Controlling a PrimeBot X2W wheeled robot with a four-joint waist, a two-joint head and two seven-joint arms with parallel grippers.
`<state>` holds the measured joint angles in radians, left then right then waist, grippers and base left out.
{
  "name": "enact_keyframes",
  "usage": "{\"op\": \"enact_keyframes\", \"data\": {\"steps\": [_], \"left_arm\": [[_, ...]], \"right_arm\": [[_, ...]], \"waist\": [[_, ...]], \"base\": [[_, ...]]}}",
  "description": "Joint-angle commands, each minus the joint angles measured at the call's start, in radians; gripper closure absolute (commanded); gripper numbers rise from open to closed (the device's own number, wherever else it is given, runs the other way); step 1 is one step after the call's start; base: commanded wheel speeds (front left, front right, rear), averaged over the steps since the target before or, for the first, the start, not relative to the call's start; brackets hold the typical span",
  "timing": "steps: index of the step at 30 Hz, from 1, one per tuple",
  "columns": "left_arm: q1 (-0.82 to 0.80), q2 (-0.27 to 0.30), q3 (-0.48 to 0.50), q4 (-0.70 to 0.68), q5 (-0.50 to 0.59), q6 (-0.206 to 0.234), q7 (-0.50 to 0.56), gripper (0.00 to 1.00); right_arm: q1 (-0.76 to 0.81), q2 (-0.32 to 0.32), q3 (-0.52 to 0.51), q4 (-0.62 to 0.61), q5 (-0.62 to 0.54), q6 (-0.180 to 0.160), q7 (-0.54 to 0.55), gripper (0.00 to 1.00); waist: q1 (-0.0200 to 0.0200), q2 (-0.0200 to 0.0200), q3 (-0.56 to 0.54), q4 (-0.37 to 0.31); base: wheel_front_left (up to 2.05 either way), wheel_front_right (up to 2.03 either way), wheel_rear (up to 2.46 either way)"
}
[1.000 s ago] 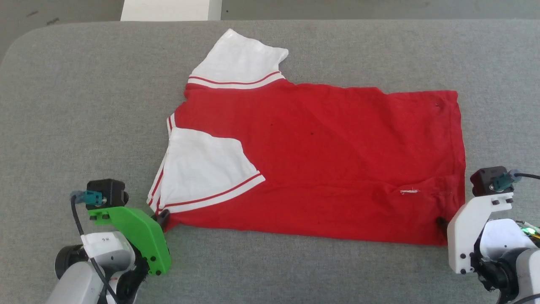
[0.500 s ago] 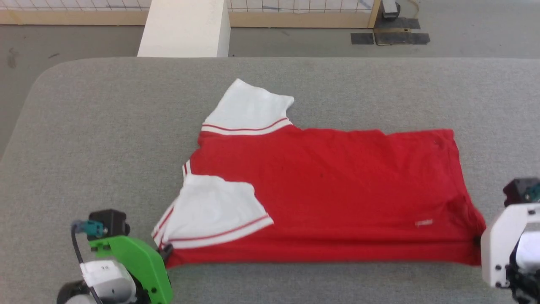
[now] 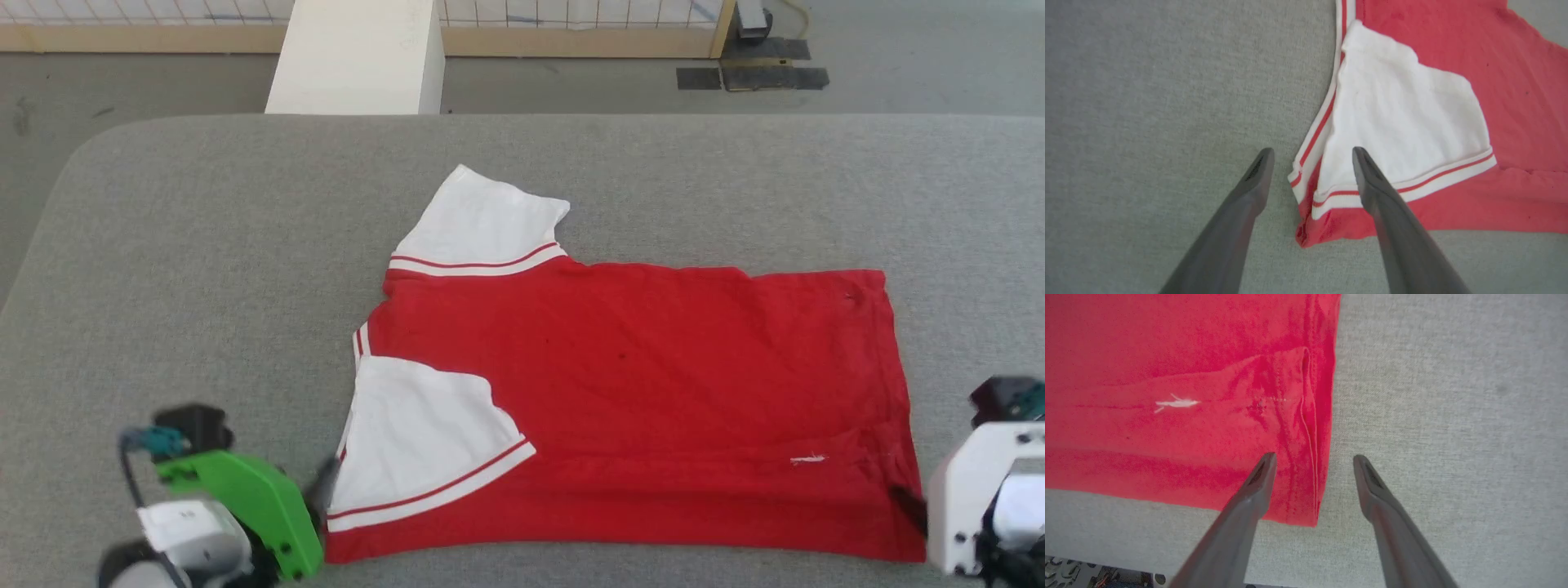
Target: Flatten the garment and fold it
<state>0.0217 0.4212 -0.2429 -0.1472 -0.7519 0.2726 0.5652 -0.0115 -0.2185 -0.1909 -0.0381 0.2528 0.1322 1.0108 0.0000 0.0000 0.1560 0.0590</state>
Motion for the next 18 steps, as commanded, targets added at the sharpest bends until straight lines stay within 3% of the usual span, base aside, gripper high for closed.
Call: {"op": "enact_keyframes", "data": {"steps": [1,4,9,14,18], "left_arm": [[-0.038,0.016,0.018,-0.025,0.026,-0.002,-0.026,0.00],[-0.095,0.027,0.054,-0.068,0.067,-0.002,-0.102,0.00],[-0.233,0.007,0.054,-0.046,0.145,-0.047,-0.271,0.00],[-0.391,-0.040,0.005,0.073,0.198,-0.124,-0.421,0.00],[-0.525,-0.080,-0.037,0.214,0.209,-0.183,-0.466,0.00]], "right_arm": [[-0.030,-0.003,-0.016,-0.019,0.014,-0.002,-0.016,0.00],[-0.081,-0.003,-0.060,-0.057,0.018,-0.002,-0.065,0.00],[-0.185,-0.006,-0.105,-0.089,-0.004,-0.002,-0.166,0.00],[-0.271,-0.011,-0.108,-0.091,-0.021,-0.002,-0.216,0.00],[-0.326,-0.008,-0.098,-0.096,-0.033,-0.002,-0.221,0.00]], "waist": [[0.0000,0.0000,-0.012,-0.009],[0.0000,0.0000,-0.017,-0.015],[0.0000,0.0000,0.000,-0.028],[0.0000,0.0000,0.047,-0.037],[0.0000,0.0000,0.105,-0.040]], "base": [[0.00,0.00,0.00],[0.00,0.00,0.00],[0.00,0.00,0.00],[0.00,0.00,0.00],[0.00,0.00,0.00]]}}
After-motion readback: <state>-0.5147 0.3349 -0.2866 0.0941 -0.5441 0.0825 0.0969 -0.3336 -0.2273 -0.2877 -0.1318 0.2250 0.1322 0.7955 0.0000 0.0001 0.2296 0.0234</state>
